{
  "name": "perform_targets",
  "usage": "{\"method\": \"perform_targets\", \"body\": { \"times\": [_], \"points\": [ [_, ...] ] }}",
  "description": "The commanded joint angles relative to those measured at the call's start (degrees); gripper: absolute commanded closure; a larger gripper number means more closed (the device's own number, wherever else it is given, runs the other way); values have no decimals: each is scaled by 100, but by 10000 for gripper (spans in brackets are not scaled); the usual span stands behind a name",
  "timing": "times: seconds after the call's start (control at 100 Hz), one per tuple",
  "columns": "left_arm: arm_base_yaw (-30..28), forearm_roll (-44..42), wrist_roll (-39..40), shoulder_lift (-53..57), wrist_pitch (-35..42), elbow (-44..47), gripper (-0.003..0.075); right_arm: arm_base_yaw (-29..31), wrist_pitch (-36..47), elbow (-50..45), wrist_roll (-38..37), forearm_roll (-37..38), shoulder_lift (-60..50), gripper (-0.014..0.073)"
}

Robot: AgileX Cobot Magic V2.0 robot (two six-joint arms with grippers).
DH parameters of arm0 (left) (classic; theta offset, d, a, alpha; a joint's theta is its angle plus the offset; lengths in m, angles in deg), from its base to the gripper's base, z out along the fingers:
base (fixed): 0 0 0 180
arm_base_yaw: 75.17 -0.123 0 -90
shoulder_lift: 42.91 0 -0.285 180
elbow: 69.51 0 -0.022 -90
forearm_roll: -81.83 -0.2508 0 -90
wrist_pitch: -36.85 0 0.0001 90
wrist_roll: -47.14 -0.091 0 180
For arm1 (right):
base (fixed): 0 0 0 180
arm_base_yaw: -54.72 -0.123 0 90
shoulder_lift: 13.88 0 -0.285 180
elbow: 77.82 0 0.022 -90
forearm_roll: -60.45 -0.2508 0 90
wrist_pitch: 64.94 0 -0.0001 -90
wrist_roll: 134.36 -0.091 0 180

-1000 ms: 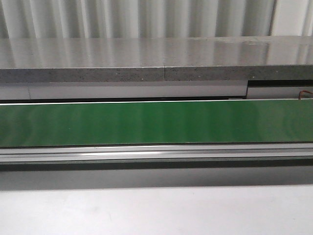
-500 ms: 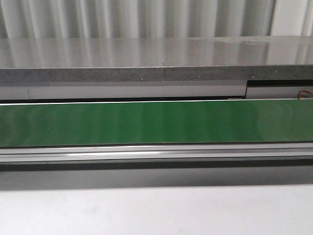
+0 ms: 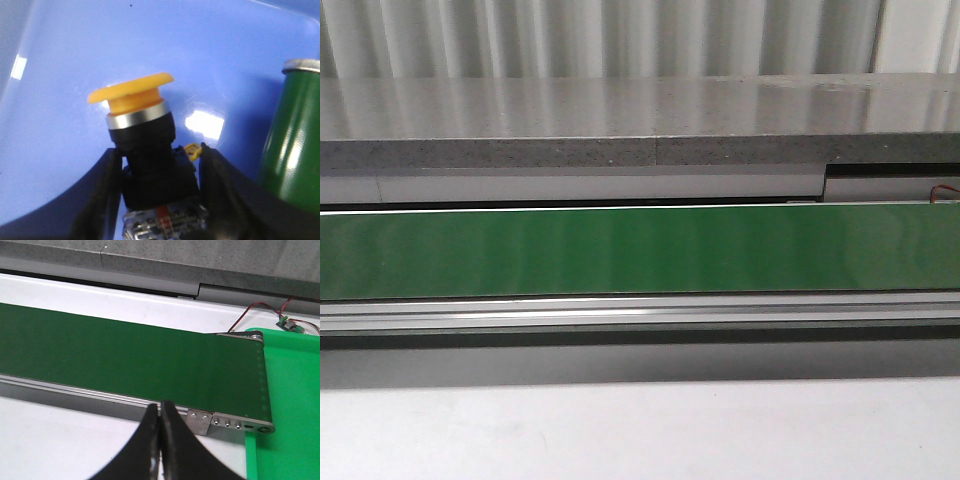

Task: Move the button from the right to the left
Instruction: 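Lift the button with the left gripper and carry it over the blue tray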

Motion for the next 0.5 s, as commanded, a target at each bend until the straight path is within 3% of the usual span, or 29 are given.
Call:
{"method": "perform_targets", "body": {
  "times": [0.0, 0.33, 0.4, 0.49],
  "points": [
    [-18, 75, -13, 176, 235, -177, 740, 22, 420, 121, 64, -30, 43, 661],
    [-18, 202, -153, -152, 192, -177, 724, 22, 420, 121, 64, -30, 43, 661],
    [-18, 202, -166, -152, 192, -190, 662, 22, 420, 121, 64, -30, 43, 661],
    [-18, 202, -166, -152, 192, -190, 513, 22, 420, 121, 64, -30, 43, 661]
  ]
}}
